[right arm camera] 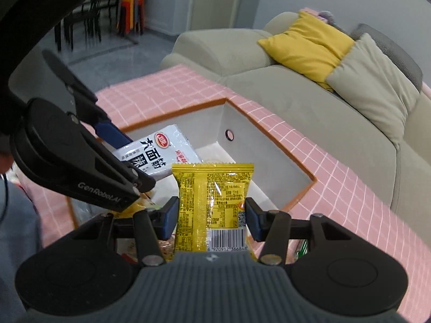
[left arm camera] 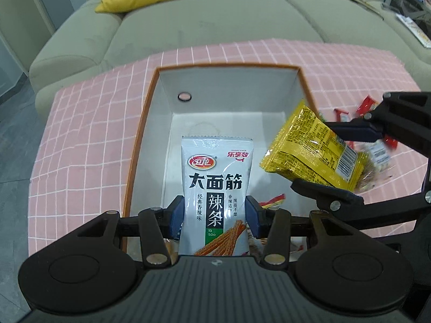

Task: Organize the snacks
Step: 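Carry both packets over the box with the left and right tools, then open both tools to drop the packets into the box, then lift both tools away from the box toward the remaining snacks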

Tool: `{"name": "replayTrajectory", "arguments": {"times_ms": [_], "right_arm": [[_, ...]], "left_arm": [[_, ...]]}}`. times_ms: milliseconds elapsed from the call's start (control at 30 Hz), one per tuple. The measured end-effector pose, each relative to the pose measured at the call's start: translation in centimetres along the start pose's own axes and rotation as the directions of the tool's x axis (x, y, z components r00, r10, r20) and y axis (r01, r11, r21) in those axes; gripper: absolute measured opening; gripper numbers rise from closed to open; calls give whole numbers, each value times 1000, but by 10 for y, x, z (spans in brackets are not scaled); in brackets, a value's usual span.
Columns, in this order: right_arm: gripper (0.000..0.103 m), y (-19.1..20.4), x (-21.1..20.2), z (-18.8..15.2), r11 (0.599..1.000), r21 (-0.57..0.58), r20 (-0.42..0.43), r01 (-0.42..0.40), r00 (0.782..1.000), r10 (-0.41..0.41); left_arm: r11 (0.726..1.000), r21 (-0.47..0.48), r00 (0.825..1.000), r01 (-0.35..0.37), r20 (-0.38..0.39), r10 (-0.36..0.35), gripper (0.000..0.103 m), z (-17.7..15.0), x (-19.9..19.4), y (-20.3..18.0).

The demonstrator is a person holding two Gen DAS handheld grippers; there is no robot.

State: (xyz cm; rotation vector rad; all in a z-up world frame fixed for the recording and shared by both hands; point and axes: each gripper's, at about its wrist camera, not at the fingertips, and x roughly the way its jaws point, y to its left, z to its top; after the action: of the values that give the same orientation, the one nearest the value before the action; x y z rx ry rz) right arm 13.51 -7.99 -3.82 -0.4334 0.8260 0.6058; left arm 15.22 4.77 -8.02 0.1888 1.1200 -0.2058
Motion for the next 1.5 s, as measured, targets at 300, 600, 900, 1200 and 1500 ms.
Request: {"name": "replayTrajectory", "arguments": {"times_ms": [300,600,900,1200,1500], "right_arm": [[49,0,45,2,993,-117,-73,-7,997,-1],[49,2,77,0,980,-198,-120,8,992,-32],[49,-2,99,-6,980,-201,-175,-1,984,-35],[59,-4,103,-4,981,-195,-194,-21,981,-17],[78,-5,82,3,985,-171,-213,-34,977,-3]], "left_arm": [[999,48,998,-8,-56,11,54,8,34,-1],[996,88,994,-31,-104,40,54,14,62,-4],[995,91,990,-39,-129,51,55,21,78,-3],[992,114,991,-46,-122,60,62,19,75,-7],[991,126,993,-50,-98,62,72,19,52,-8]]}}
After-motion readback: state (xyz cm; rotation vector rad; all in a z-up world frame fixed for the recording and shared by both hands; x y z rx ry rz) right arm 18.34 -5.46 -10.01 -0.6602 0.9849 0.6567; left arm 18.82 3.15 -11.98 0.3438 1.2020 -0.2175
